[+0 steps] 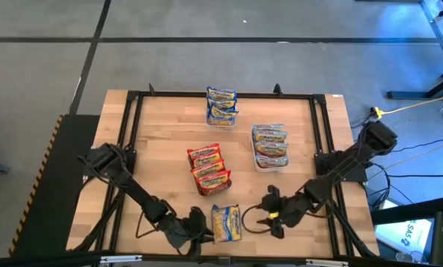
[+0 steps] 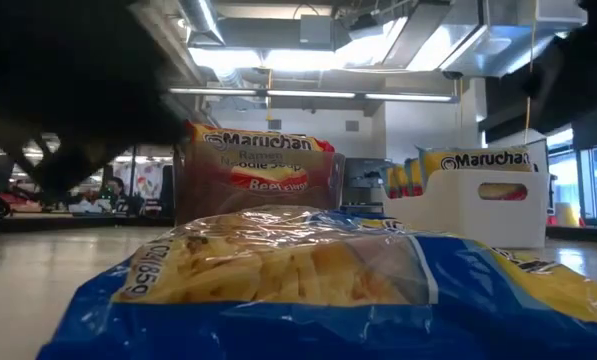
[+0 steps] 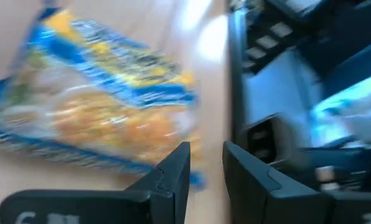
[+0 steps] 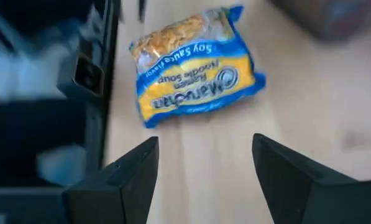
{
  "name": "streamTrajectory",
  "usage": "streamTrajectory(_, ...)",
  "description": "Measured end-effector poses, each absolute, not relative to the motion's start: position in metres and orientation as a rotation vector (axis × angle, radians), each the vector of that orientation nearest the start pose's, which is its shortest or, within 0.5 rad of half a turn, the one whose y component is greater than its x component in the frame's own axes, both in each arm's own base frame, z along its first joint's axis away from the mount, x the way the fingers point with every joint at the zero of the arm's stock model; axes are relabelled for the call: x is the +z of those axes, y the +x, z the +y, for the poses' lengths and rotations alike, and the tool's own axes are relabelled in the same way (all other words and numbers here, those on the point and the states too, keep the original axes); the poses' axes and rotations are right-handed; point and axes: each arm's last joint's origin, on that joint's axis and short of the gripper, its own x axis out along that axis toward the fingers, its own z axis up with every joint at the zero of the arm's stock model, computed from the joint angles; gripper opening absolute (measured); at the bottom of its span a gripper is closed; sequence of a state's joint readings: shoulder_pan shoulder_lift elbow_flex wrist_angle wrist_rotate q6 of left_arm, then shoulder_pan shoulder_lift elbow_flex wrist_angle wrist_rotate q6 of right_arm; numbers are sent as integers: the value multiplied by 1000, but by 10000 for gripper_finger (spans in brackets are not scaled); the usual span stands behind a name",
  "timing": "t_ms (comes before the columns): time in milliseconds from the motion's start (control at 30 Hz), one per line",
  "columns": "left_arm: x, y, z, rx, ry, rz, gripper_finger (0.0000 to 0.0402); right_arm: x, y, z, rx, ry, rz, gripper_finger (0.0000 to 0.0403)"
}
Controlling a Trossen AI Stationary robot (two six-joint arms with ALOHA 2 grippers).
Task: Sort Maruchan noodles
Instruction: Put the blue noodle pack into the transparent bin
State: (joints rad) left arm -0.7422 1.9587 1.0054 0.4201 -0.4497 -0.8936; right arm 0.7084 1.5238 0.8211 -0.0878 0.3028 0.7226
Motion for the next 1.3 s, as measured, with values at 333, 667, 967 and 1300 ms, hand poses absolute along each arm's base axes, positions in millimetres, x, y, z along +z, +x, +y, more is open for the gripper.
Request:
streamTrajectory(333,118,291,-243,116,-341,581,89,136,244,199,-25,839,676,233)
streamTrajectory(667,116,294,-241,106,-271,571,89,105,272,194,-115,1035,725,323)
streamTrajectory(967,90,300,-243,114,-283,562,89,101,291,200,-128,1072,723,346)
streamTrajectory(1300,92,305,-241,101,-310,547,89,100,305,207,-124,1017,678,347)
